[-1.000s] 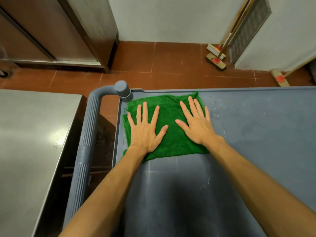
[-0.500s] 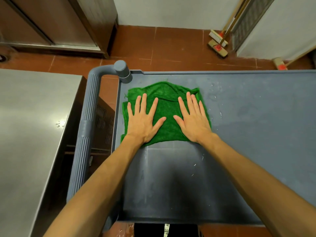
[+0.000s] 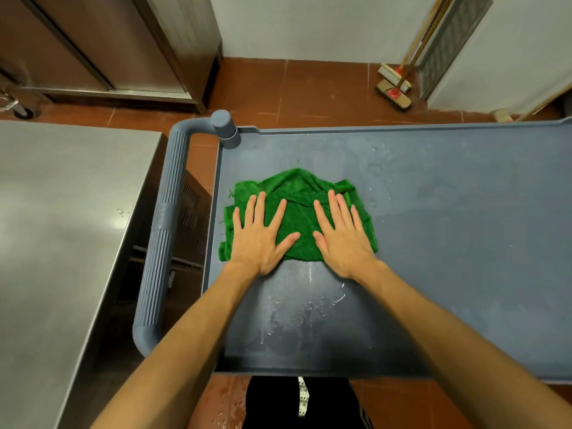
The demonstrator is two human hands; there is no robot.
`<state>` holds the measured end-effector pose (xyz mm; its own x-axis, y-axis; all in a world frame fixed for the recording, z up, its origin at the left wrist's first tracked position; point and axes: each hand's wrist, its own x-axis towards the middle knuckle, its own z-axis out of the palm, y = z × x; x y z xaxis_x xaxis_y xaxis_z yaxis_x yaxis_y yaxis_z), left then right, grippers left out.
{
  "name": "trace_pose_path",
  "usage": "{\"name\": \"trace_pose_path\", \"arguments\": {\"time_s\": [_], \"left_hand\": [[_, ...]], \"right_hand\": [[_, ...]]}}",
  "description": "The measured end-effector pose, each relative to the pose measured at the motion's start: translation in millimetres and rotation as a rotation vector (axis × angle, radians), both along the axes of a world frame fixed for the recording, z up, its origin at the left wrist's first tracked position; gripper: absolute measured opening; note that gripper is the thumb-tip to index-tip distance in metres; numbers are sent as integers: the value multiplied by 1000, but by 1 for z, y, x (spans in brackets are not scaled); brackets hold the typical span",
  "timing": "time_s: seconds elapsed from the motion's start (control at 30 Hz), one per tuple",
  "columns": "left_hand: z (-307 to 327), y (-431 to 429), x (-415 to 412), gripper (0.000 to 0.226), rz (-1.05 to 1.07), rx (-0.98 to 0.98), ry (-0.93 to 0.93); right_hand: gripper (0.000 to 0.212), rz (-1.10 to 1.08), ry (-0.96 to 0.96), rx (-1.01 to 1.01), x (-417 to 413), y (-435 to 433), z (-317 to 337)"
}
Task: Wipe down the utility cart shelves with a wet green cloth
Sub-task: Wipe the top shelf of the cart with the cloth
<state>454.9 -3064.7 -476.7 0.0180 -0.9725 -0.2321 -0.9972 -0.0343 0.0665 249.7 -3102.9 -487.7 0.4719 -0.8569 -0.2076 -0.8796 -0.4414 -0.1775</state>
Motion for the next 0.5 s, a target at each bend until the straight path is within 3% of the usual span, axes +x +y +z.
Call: {"name": "trace_pose_path", "arguments": {"time_s": [0.5], "left_hand": [[9,55,2,81,42,106,32]], "right_hand": [[65,50,-20,41,0,50,4]]}}
